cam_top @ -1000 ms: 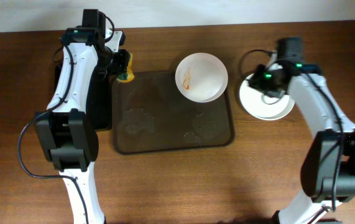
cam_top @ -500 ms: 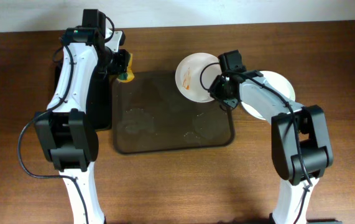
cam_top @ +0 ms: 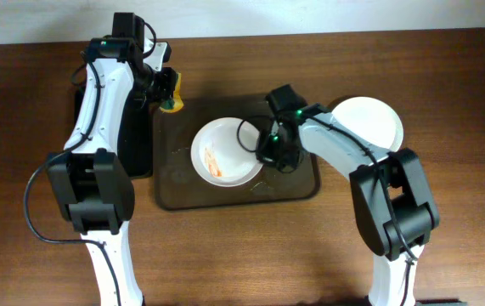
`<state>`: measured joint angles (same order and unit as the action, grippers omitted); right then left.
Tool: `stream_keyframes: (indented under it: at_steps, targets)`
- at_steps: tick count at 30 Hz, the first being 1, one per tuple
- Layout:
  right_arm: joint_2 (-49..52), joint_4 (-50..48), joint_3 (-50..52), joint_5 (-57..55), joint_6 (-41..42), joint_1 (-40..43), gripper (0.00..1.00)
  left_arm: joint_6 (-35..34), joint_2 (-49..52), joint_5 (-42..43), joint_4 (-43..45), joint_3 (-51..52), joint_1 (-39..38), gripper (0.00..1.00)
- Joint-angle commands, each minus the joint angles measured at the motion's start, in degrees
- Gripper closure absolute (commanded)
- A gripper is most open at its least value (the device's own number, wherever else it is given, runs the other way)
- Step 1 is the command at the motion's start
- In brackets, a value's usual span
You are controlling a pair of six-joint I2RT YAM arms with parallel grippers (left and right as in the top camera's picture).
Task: Clean dirty plates on tray and stack at the side
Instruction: 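Grip the pinkish plate rim with the right gripper and drag it left, then move the sponge in the left gripper onto the pinkish plate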
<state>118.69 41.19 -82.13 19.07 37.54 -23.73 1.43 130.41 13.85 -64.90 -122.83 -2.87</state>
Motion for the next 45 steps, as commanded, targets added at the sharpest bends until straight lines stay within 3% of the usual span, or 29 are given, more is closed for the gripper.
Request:
stream_keyframes:
  at_steps: [1,2,4,8,12,19,23,28,31,37,45]
  targets:
    - [0.61,0.66,-1.92,0.98,-2.89,-1.77,0.61,-0.61,-0.02,-0.15,0.13,0.24,-0.11,1.0]
    - [0.61,1.01,-3.63,-0.79,-4.55,-1.29,0.54,-0.61,-0.02,-0.15,0.13,0.24,-0.11,1.0]
    - [0.61,1.4,-6.47,-4.07,-9.03,-0.02,0.52,-0.61,-0.02,-0.15,0.11,0.24,-0.11,1.0]
    - [0.7,-3.06,-8.59,-5.05,-27.06,2.4,0.38,-0.61,-0.02,-0.15,0.13,0.24,-0.11,0.99]
    - [1.29,-2.16,-8.59,-5.95,-31.34,2.38,0.36,-0.61,-0.02,-0.15,-0.09,0.24,-0.11,0.99]
    - [3.58,-1.07,-8.92,1.51,-29.92,2.47,0.37,-0.61,-0.02,-0.15,-0.04,0.24,-0.11,1.0]
    - [6.19,-2.14,-8.92,1.81,-20.06,2.4,0.42,-0.61,-0.02,-0.15,0.13,0.24,-0.11,0.99]
    - [8.02,-3.78,-8.9,1.75,-13.0,1.84,0.53,-0.61,-0.02,-0.17,0.13,0.24,-0.11,0.99]
    - [8.44,-3.91,-8.9,1.79,-9.51,1.51,0.71,-0.59,-0.02,-0.15,0.15,0.24,-0.11,0.99]
    - [8.44,-3.69,-8.79,1.64,-5.7,-0.74,0.67,-0.61,-0.02,-0.15,0.13,0.24,-0.11,0.99]
    - [8.44,-3.69,-7.26,0.7,-0.63,-1.03,0.71,-0.61,-0.02,-0.15,0.13,0.24,-0.11,1.0]
